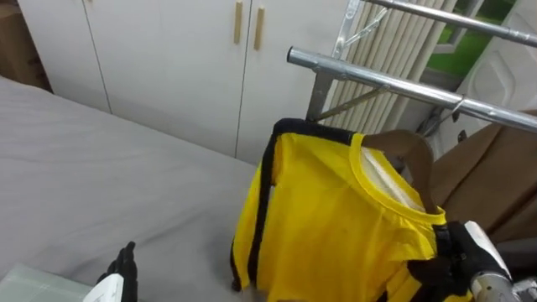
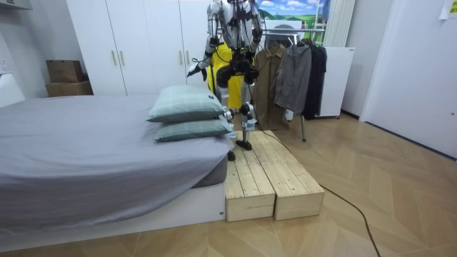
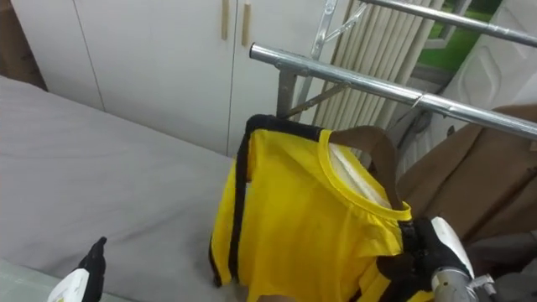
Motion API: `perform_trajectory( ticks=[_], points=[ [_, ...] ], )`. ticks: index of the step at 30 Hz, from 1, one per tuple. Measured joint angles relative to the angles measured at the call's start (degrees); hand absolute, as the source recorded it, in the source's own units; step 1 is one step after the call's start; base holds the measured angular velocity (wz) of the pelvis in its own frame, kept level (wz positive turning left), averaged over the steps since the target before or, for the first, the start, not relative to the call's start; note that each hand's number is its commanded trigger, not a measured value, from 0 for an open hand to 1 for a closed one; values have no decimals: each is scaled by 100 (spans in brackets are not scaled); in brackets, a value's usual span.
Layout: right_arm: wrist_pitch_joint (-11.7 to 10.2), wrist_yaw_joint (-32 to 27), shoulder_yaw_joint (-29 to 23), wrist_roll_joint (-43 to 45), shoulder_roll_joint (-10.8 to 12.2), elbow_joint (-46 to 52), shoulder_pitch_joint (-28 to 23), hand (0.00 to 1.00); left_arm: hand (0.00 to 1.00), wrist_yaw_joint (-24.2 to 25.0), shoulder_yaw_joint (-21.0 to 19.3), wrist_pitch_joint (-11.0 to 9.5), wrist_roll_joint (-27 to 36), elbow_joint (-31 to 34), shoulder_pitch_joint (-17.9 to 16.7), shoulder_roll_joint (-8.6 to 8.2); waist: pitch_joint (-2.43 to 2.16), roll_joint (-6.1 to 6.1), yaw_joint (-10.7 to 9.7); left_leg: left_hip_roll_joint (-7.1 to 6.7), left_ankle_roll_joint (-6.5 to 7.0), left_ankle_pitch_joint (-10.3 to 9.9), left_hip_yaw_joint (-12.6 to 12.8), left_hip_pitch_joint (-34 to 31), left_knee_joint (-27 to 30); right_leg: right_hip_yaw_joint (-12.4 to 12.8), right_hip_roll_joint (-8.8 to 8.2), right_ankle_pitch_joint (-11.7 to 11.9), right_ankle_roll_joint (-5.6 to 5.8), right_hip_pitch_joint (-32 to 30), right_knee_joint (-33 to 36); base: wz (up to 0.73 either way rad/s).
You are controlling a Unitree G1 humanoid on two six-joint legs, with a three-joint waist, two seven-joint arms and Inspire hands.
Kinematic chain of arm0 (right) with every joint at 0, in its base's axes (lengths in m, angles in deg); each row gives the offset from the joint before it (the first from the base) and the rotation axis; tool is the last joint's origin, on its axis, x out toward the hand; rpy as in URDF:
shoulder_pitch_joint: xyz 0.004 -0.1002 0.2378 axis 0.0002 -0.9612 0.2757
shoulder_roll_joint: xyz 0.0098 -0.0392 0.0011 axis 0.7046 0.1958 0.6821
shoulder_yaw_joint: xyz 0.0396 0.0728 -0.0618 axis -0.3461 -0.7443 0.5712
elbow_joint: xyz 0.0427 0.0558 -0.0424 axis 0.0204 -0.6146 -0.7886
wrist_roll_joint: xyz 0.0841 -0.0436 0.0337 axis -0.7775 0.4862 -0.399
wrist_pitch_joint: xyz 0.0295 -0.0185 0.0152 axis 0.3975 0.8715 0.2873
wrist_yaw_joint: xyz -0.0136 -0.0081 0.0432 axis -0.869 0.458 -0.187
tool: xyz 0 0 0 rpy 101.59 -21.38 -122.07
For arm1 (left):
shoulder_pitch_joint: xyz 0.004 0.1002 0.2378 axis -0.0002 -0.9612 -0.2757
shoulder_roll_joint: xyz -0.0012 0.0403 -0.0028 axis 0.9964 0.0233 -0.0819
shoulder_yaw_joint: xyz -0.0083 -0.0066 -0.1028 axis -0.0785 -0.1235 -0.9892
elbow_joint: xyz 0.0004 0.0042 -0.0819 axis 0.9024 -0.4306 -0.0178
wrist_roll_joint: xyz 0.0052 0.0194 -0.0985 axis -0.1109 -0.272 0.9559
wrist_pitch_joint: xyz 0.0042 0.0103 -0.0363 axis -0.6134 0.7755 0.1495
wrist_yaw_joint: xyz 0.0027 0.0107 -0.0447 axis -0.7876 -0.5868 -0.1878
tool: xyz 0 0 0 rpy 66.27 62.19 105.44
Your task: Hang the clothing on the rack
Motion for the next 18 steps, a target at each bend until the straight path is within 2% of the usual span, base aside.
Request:
perform_trajectory(
  ticks=[5, 15, 16, 18],
  points=[
    [-12, -15, -7, -9, 191, -23, 5, 100, 0, -7, 126, 1, -16, -7, 7, 7, 17, 39, -13, 0, 0, -1, -33, -39, -4, -38, 15, -3, -2, 1, -58, 4],
    [-126, -253, -4, -17, 272, -99, -59, 100, 0, 12, 149, -12, -227, -301, 85, -24, -13, 88, -7, 6, -1, -1, -54, 7, -5, -80, 23, -9, -11, 74, -104, 1],
    [-131, -273, 0, -19, 279, -104, -61, 96, 0, 12, 149, -13, -227, -303, 85, -25, -13, 89, -7, 6, -1, -1, -54, 9, -4, -80, 23, -9, -11, 74, -103, 0],
    [-140, -381, 6, -20, 321, -146, -61, 55, 0, 13, 148, -17, -227, -305, 85, -25, -15, 87, -7, 6, -1, -1, -55, 19, -1, -80, 23, -9, -12, 81, -100, 0]
  ],
)
